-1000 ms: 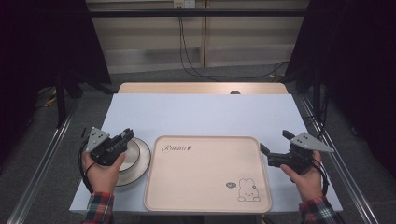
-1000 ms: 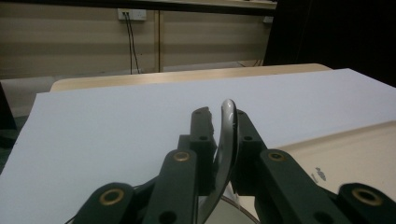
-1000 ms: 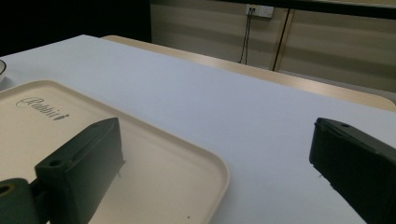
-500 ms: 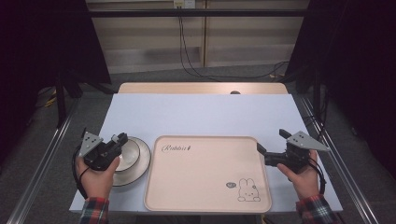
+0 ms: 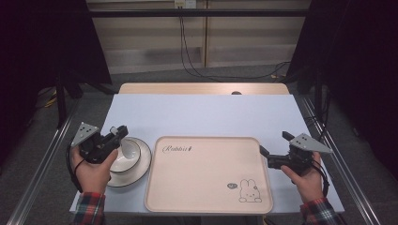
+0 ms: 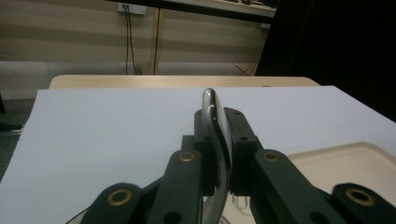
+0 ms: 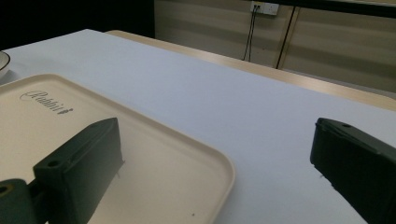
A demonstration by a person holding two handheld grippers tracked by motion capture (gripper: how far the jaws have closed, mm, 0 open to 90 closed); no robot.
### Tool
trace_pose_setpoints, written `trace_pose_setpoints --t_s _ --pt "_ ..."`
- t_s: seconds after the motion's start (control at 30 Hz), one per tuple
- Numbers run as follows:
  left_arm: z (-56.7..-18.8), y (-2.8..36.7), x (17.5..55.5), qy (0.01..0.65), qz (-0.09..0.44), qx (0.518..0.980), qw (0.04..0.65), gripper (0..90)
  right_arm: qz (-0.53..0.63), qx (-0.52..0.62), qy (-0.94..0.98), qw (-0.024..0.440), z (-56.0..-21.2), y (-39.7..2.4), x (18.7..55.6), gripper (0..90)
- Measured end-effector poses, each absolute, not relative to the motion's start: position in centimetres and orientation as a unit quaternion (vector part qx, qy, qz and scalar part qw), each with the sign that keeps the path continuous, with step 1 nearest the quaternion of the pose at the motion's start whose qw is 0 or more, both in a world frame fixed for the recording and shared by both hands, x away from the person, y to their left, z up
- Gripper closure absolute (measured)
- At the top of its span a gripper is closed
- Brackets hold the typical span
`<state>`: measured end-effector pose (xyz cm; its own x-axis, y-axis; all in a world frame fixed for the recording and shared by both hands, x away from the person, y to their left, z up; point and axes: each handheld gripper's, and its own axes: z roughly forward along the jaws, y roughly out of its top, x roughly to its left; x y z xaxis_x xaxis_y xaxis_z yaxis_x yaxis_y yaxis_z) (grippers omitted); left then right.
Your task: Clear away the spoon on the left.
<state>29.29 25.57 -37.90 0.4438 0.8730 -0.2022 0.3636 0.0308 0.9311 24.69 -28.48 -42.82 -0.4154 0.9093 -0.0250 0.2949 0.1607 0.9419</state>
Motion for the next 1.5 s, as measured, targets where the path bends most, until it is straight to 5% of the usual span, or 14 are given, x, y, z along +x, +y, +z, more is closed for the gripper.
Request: trace_pose_setpoints --t_s 1.5 --pt "-35.8 20.1 29.5 0.445 0.18 0.672 0.564 85.0 0.505 0.424 0.691 0.296 -43.0 -27.9 24.7 0.5"
